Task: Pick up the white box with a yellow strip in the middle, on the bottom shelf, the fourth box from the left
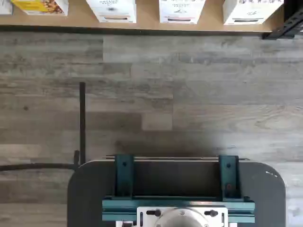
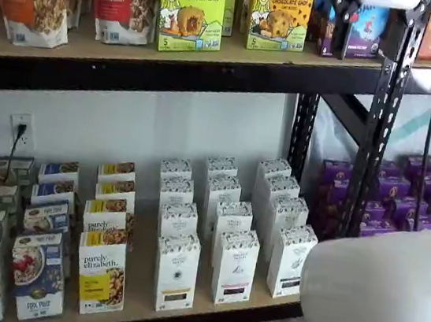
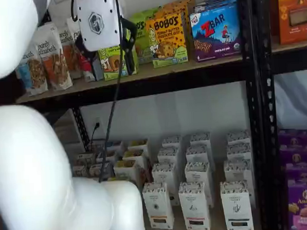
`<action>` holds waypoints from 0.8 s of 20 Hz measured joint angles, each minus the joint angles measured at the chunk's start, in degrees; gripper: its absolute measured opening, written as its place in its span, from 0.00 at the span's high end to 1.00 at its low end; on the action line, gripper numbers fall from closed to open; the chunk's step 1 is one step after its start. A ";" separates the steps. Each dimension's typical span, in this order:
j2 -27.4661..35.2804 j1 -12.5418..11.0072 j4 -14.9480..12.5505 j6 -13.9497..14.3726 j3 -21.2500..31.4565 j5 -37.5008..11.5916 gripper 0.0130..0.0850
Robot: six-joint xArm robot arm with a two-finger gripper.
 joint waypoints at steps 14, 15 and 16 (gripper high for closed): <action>-1.50 -2.51 2.15 -1.92 5.90 -5.24 0.00; -1.61 -2.13 1.84 -1.70 6.66 -5.91 0.00; -1.73 -1.73 1.48 -1.46 7.57 -6.68 0.00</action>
